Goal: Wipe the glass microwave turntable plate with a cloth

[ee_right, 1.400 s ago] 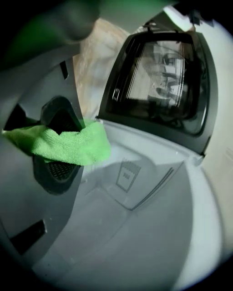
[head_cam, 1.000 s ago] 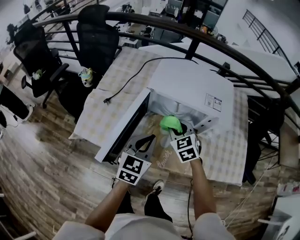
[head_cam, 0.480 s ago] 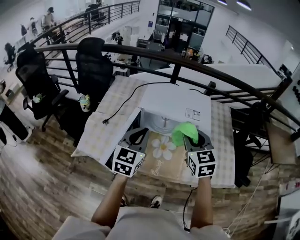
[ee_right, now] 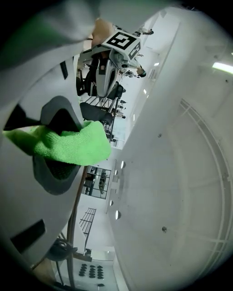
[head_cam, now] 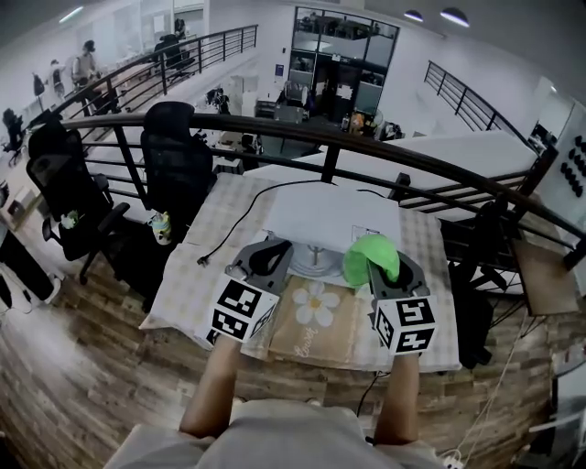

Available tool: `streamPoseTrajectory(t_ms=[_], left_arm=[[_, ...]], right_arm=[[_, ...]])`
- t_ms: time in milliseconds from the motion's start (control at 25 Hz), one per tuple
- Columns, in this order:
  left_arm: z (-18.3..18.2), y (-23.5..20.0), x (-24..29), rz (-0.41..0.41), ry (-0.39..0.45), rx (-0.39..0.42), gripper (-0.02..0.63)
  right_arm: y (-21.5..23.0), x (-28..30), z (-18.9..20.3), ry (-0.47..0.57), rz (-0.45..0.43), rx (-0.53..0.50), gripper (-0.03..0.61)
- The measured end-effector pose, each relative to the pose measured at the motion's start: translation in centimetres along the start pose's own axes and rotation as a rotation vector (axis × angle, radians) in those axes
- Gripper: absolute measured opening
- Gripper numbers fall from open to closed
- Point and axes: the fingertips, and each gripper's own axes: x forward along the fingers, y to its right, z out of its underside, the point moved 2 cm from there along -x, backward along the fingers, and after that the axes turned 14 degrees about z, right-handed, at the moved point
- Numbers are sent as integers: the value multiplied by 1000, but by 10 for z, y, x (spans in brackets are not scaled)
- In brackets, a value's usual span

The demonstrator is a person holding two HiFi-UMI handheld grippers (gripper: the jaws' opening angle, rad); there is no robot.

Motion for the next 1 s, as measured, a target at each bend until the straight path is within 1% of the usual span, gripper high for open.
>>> streamPoseTrajectory(t_ms=[160, 240, 480, 800, 1000], left_arm=[[-10, 1, 1, 27, -12, 58, 19], [-12, 1, -1, 30, -19, 70, 19], [-13, -2, -7, 25, 4, 72, 18], [-3, 6, -8, 35, -20, 65, 18], [1, 8, -8, 35, -28, 61, 18]], right_arm=[[-5, 0, -14, 28, 15, -14, 123], [-7, -1, -17, 33, 20, -12, 123], [-13, -1, -16, 27, -6, -9, 123], [-18, -2, -4, 12, -17, 3, 123], [-19, -1, 0, 5, -16, -8, 123]])
